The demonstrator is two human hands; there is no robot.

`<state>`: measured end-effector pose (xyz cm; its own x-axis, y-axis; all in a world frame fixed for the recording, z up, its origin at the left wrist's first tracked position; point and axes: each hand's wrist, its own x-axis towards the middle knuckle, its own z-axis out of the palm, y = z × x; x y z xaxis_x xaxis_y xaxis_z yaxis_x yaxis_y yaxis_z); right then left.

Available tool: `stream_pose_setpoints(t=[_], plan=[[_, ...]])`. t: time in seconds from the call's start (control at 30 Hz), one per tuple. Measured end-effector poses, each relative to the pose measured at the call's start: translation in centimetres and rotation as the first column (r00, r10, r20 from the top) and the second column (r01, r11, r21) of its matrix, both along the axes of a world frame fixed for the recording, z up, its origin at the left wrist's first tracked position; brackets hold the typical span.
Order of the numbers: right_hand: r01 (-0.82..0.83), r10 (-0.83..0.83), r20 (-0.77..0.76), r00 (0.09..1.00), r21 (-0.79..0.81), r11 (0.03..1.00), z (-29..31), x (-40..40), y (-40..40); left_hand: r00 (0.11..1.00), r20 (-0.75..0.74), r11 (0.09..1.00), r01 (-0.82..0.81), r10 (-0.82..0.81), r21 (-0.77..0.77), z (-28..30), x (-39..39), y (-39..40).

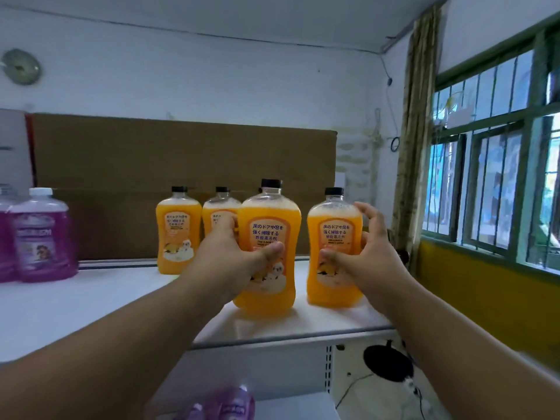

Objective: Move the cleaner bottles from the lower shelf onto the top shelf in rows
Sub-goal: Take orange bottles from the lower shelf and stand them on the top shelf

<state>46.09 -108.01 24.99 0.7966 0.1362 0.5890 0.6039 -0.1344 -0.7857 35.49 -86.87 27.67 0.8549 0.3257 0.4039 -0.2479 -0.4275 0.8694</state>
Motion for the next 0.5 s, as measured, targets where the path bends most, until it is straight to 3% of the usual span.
stream_pose_setpoints(t=[0.13, 0.23, 0.37, 0.5], plan=[[0.04, -0.035, 0.054, 0.998, -0.108, 0.993, 0.0, 1.1, 0.2, 0.995, 0.002, 0.986, -0.095, 0.095, 0.139, -0.5, 1.0, 0.6], [0.144, -0.104, 0.183, 0.978, -0.219, 0.965, 0.1, 1.0, 0.0, 0.976, 0.138, 0.939, -0.199, 0.166, 0.28, -0.9, 0.9, 1.2], [0.278, -0.138, 0.364, 0.921, -0.37, 0.886, 0.1, 0.5, -0.3, 0.952, 0.291, 0.766, -0.26, 0.099, 0.588, -1.1, 0.7, 1.7], [0.262, -0.102, 0.322, 0.941, -0.504, 0.823, 1.4, 0.9, -0.2, 0.949, 0.299, 0.719, -0.274, 0.096, 0.639, -0.8, 1.9, 2.3]])
